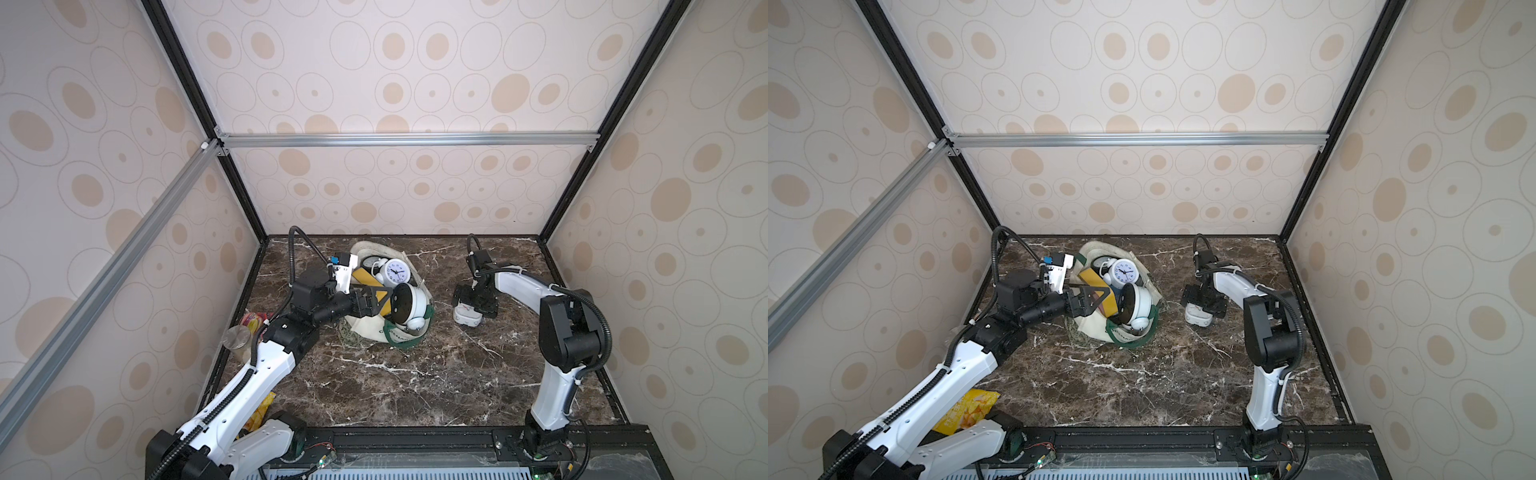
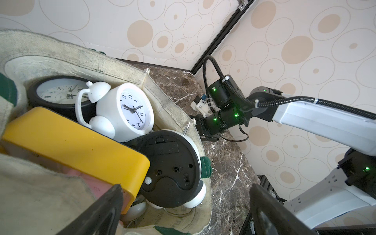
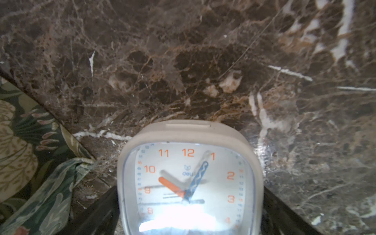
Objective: Put the alarm clock into the canvas bag
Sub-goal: Pick up the alarm from the center of the board, then place the alarm at the canvas bag.
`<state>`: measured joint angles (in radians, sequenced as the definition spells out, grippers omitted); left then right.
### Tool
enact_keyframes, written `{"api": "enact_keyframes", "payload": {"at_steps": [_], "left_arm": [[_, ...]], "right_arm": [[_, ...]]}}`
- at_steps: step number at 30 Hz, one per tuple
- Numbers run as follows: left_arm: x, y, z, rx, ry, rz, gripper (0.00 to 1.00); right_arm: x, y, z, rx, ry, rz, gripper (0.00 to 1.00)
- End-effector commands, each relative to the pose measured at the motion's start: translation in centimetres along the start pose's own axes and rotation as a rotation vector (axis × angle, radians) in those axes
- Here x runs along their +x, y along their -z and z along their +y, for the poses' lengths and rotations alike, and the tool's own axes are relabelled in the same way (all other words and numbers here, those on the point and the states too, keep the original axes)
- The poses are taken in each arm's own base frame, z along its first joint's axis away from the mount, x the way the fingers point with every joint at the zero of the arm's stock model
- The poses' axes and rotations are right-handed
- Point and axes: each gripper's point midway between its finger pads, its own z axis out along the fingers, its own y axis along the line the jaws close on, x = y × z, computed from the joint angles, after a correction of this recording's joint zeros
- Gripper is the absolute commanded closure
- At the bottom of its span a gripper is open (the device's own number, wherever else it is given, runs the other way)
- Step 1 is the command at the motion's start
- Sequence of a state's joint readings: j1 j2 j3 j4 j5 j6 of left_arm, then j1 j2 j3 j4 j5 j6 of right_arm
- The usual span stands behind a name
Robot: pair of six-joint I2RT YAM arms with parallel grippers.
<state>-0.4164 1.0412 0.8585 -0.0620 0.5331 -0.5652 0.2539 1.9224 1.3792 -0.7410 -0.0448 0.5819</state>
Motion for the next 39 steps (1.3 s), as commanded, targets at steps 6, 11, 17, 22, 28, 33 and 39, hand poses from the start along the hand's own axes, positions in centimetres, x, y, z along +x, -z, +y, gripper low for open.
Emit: {"api": "enact_keyframes", "payload": {"at_steps": [6, 11, 17, 22, 28, 33, 39], "left_arm": [[-0.9, 0.3, -0.9, 0.029, -0.016, -0.03, 0.03], [-1.3, 0.4, -1.0, 0.026, -0.022, -0.032, 0.03], [-1.3, 0.5, -1.3, 0.029, -0.039, -0.014, 0.03], [-1.6, 0.2, -3.4, 0.133, -0.056, 0.027, 0.03], [-2.3, -0.5, -5.9, 0.272, -0.036, 0.068, 0.04], [-3.2, -2.2, -7.1, 0.306, -0.038, 0.123, 0.04], [-3.3, -4.3, -8.3, 0.294, -0.062, 0.176, 0.04]], "right_arm": [[2.1, -2.9, -1.9, 0.102, 0.024, 0.1, 0.0], [2.4, -3.5, -1.6, 0.087, 0.04, 0.12, 0.06], [1.7, -0.3, -1.2, 0.028, 0.083, 0.012, 0.25], [1.1, 5.1, 1.3, -0.151, 0.168, -0.143, 0.35], [2.7, 14.3, 6.7, -0.408, 0.43, -0.38, 0.37], [6.9, 21.2, 10.6, -0.618, 0.701, -0.551, 0.36], [9.6, 24.6, 12.1, -0.739, 0.845, -0.63, 0.37]]}}
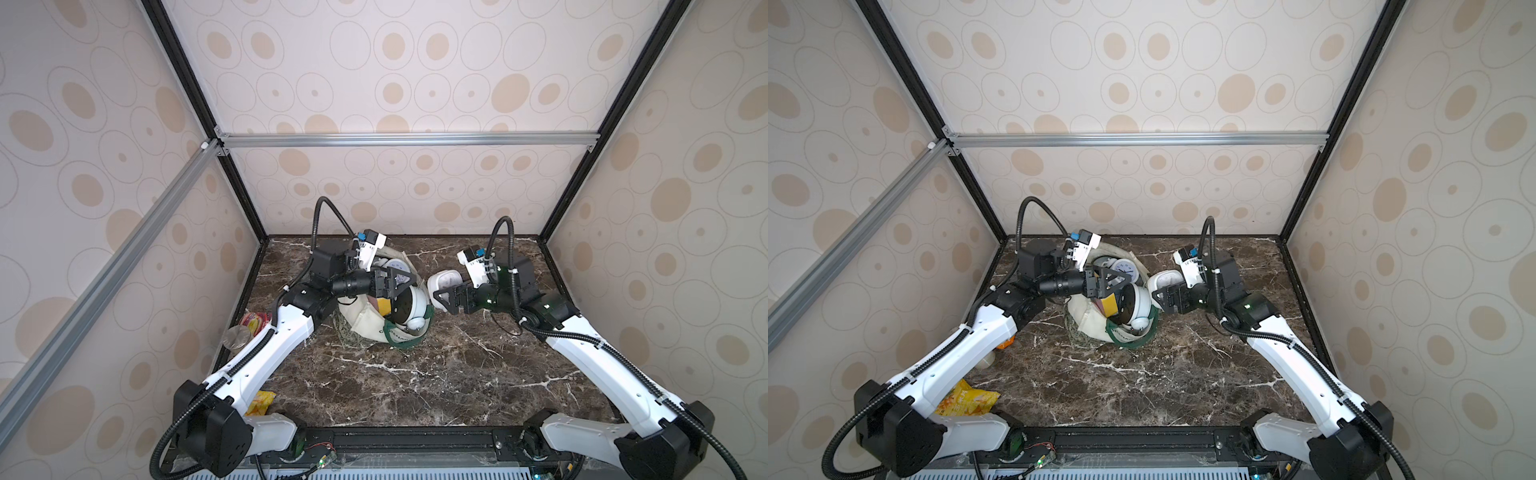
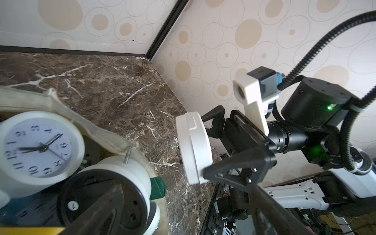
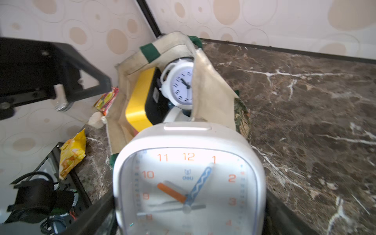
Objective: Put the alarm clock into the canvas bag
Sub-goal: Place the alarm at the canvas bag.
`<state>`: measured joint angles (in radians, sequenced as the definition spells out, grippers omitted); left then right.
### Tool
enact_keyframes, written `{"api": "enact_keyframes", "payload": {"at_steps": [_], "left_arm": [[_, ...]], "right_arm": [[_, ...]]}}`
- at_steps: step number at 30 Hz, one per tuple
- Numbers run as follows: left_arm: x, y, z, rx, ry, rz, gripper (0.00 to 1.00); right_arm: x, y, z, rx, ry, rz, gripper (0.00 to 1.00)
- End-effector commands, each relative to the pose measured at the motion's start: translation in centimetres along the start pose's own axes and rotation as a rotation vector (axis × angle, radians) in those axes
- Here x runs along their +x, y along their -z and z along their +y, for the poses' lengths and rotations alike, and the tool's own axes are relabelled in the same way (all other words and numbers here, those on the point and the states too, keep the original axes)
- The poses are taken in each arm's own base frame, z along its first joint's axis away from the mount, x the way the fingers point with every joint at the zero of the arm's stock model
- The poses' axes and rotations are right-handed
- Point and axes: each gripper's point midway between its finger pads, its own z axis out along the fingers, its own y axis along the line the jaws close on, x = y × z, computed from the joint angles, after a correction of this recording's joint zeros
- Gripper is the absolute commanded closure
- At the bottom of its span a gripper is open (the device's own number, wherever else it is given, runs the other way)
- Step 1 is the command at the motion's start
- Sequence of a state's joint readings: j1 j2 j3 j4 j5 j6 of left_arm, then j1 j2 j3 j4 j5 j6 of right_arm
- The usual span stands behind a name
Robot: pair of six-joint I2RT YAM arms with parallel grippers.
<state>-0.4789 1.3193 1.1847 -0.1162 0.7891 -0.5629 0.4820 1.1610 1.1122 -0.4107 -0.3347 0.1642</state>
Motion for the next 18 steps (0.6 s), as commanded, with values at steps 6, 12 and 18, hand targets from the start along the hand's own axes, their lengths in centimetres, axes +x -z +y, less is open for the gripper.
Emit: {"api": "enact_keyframes", "payload": {"at_steps": [6, 12, 18], "left_arm": [[1.0, -2.8, -2.9, 0.042, -0.047, 0.108, 0.06], [2.4, -5.2, -2.1, -0.012, -0.017, 0.185, 0.08], [2.2, -6.6, -1.7, -0.09, 0.031, 0.175, 0.2]], "right_arm": [[-0.9, 0.5, 3.2, -0.117, 0.146, -0.058, 0.38], [-0.6, 0.5, 4.1, -0.123, 0.182, -0.056, 0.39], [-0.2, 0.3, 4.3, -0.103, 0.207, -0.049, 0.39]]}}
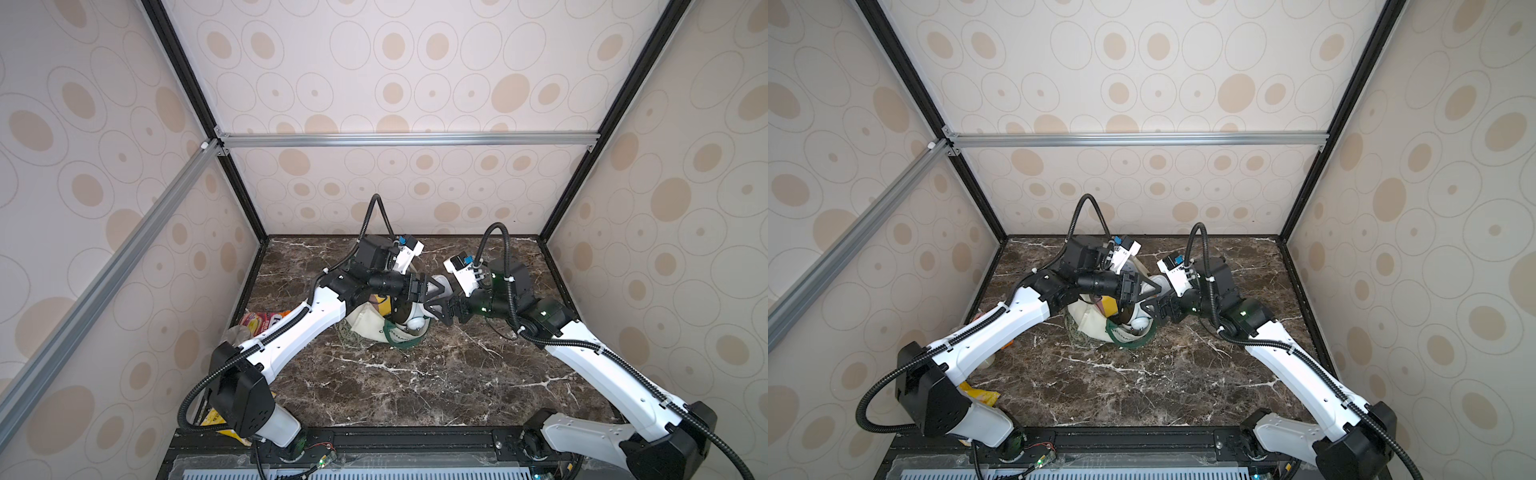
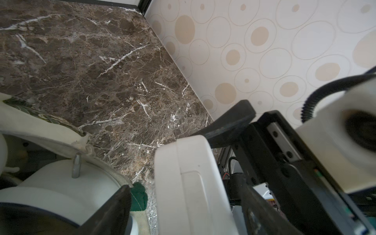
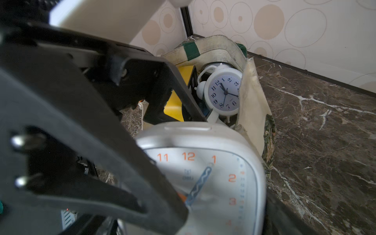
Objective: Put the alarm clock into the canvas bag
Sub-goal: Place the alarm at the canvas bag.
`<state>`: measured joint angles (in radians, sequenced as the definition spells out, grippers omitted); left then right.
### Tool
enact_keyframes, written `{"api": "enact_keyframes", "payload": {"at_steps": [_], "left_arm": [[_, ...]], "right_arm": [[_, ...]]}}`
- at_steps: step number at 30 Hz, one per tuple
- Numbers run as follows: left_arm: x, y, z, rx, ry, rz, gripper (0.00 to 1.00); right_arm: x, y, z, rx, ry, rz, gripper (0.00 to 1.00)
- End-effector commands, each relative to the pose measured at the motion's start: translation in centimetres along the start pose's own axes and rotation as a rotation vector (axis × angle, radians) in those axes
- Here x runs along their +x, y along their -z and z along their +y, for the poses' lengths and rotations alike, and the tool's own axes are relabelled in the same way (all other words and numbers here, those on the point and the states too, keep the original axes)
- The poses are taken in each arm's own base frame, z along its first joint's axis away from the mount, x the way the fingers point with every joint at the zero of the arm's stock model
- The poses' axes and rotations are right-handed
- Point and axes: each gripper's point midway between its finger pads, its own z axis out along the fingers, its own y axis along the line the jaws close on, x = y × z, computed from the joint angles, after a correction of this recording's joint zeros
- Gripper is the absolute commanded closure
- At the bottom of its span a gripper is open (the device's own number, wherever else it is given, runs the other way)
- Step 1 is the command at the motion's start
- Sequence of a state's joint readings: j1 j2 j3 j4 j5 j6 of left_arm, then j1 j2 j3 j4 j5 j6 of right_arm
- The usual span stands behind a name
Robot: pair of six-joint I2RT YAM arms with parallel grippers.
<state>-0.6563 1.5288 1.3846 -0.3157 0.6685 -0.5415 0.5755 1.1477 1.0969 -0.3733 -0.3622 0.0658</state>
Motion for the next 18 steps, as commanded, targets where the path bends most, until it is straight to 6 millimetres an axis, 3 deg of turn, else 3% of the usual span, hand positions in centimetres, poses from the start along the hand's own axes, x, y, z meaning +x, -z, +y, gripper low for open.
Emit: {"api": "enact_keyframes", "payload": {"at_steps": [1, 8, 10, 15, 18], "left_arm": [[-1.3, 0.3, -1.0, -0.04, -0.004, -0.029, 0.24], [-1.1, -0.1, -1.2, -0.051, 0.034, -0.008, 0.46], [-1.1, 0.0, -1.6, -0.038, 0.038, -0.012, 0.47], [-1.2, 0.4, -2.5, 0.009, 0.068, -0.045, 0.64], [-1.4, 0.8, -2.8, 0.02, 0.091, -0.073, 0.67]], "right_arm": [[-0.8, 0.6, 0.3, 0.012, 0.055, -0.039, 0.39], [-0.4, -0.1, -0.2, 0.037, 0.052, -0.013, 0.41], [-0.4, -0.3, -0.3, 0.04, 0.05, -0.013, 0.41], [-0.9, -0.3, -0.4, 0.044, 0.051, -0.025, 0.41], [-1.1, -0.2, -0.4, 0.05, 0.052, -0.031, 0.4]]}}
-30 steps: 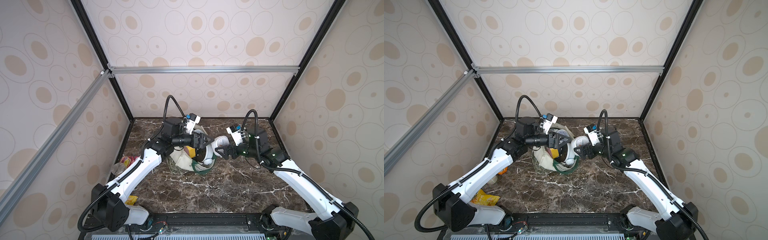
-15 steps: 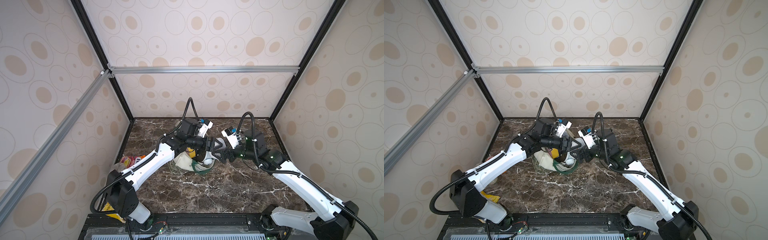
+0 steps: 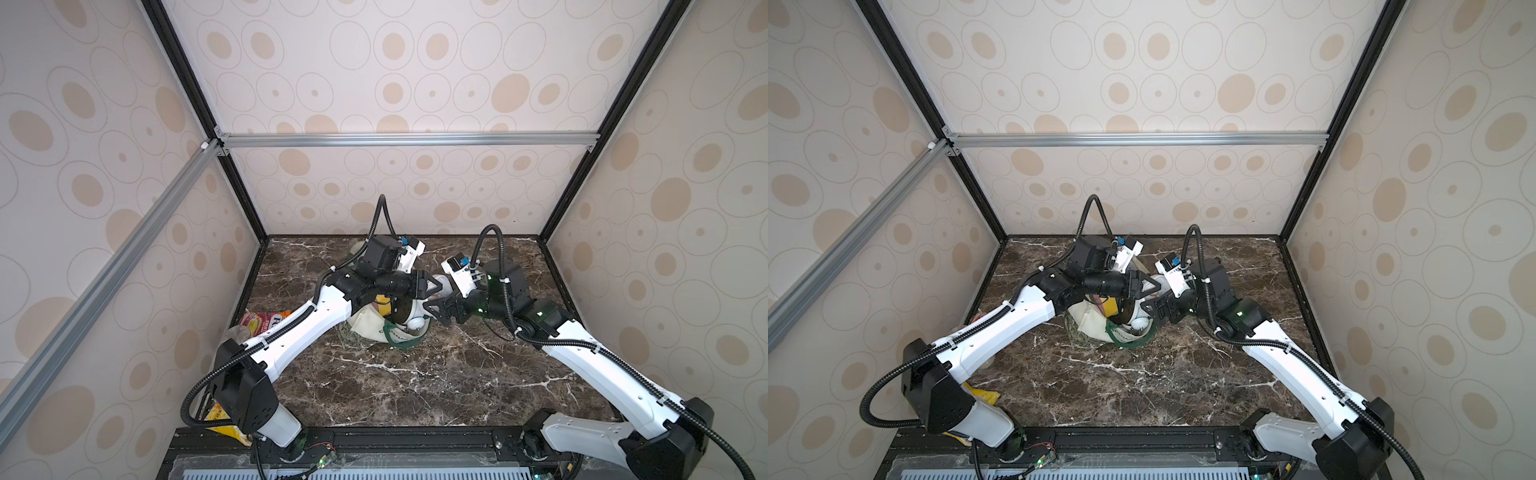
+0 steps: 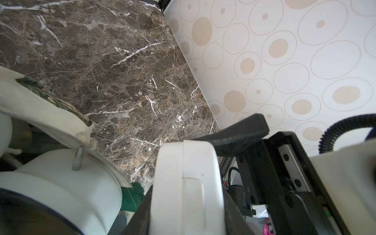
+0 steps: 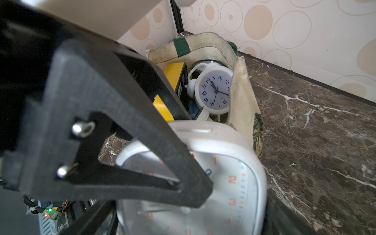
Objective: Put the alarm clock into the canvas bag
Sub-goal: Place the alarm at the canvas bag.
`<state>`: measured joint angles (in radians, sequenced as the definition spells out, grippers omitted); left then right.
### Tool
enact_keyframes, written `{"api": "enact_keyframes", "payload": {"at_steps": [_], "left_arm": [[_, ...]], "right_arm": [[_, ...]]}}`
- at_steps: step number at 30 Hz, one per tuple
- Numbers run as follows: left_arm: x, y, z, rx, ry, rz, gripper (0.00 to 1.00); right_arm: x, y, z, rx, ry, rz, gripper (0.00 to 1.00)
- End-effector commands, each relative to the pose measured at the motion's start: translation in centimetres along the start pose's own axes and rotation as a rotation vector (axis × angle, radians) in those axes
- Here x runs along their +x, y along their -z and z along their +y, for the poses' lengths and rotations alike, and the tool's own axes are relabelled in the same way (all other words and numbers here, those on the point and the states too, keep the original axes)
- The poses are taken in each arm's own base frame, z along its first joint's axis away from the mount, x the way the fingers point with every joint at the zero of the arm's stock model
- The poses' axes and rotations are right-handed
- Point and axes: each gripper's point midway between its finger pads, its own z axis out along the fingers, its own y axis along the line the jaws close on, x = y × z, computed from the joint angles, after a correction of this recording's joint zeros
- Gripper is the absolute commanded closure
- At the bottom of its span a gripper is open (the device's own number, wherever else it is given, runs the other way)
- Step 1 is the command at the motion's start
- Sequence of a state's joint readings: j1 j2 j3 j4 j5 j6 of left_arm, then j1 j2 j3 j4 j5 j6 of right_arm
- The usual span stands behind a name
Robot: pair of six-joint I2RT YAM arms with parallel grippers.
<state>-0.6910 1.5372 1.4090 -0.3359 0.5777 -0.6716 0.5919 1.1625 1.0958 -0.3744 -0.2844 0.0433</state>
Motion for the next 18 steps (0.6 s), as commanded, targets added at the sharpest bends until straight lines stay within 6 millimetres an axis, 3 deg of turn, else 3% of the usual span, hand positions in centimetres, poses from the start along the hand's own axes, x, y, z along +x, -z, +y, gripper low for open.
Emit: {"api": "enact_keyframes", "payload": {"at_steps": [1, 2, 4, 9, 14, 18], "left_arm": [[-1.1, 1.7, -2.8, 0.076, -0.019, -0.066, 0.68], [-1.5, 2.1, -2.8, 0.064, -0.017, -0.087, 0.69], [-2.4, 3.0, -2.9, 0.037, -0.014, -0.142, 0.69], [-6.5, 6.0, -2.6, -0.011, 0.023, -0.329, 0.7], [-10.1, 10.0, 0.7, -0.072, 0.095, -0.508, 0.72], [-12.1, 13.2, 2.6, -0.118, 0.098, -0.603, 0.72]], "right_arm": [[-1.5, 0.5, 0.4, -0.011, 0.023, -0.051, 0.37], [-1.6, 0.6, 0.3, -0.004, 0.021, -0.06, 0.3], [-1.9, 0.8, 0.2, 0.008, 0.008, -0.082, 0.01], [-2.9, 2.0, 0.6, 0.001, -0.02, -0.147, 0.0], [-3.2, 2.8, 1.1, -0.021, -0.043, -0.161, 0.0], [-2.7, 2.2, 1.1, -0.028, -0.051, -0.14, 0.0]]}}
